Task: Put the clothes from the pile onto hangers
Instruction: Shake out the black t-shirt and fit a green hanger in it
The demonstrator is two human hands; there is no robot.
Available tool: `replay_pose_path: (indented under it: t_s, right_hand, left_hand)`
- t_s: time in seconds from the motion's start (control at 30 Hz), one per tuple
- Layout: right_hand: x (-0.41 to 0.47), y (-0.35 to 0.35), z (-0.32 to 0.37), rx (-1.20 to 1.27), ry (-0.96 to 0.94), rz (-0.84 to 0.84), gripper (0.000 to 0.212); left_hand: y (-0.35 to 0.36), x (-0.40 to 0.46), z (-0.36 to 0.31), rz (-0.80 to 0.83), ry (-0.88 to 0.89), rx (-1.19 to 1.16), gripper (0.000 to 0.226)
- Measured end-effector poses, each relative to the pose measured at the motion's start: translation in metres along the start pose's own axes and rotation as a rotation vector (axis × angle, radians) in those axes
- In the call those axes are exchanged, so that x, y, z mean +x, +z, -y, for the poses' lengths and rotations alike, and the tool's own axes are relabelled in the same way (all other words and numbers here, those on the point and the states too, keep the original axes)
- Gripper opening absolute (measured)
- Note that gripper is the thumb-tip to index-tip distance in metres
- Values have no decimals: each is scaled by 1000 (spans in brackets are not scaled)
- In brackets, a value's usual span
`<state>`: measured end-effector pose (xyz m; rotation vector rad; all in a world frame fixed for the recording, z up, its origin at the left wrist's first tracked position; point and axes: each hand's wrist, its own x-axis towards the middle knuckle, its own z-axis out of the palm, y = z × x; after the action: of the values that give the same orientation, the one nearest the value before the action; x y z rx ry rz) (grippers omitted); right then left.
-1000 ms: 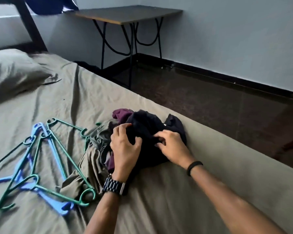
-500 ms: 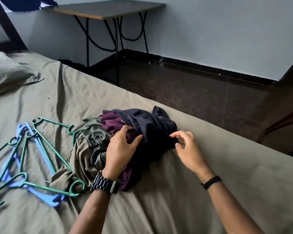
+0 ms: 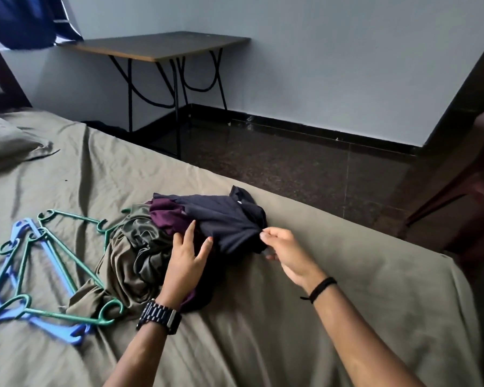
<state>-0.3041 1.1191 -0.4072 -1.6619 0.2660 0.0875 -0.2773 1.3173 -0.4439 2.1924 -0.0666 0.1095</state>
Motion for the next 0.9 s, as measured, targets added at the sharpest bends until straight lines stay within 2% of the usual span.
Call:
replay_pose_path:
  t_s: [0.1, 0.23, 0.37, 0.5, 0.6, 0.67, 0.77, 0.83, 0.9]
  right_hand:
    - [-14, -15, 16, 432, 93, 158, 20]
    - [-27, -14, 41, 730, 71, 148, 21]
    - [-32, -16, 67, 829, 1, 107, 22]
    - [-38, -32, 89, 907, -121, 31, 25]
    - [-44, -54, 103, 954, -227, -32, 18]
    - [-50, -73, 108, 995, -294, -77, 7]
    - [-60, -100, 113, 965, -344, -161, 16]
    - [-64, -115, 108, 897, -325, -190, 19]
    - [-70, -127, 97, 787, -323, -187, 15]
  left_hand:
    - [3, -4, -6, 48, 68, 70, 61]
    - [1, 1, -1, -24, 69, 159, 72]
    - [-10, 13, -4, -54, 123, 204, 51]
    - [-21, 30, -11, -184, 141, 82, 29]
    - [-25, 41, -10, -328, 86, 111, 28]
    - [-27, 46, -9, -385, -10, 168, 28]
    - [-22, 52, -5, -355, -159, 447, 35]
    - [-12, 49, -12, -372, -46, 554, 42]
    - [5, 40, -31, -373, 266, 483, 41]
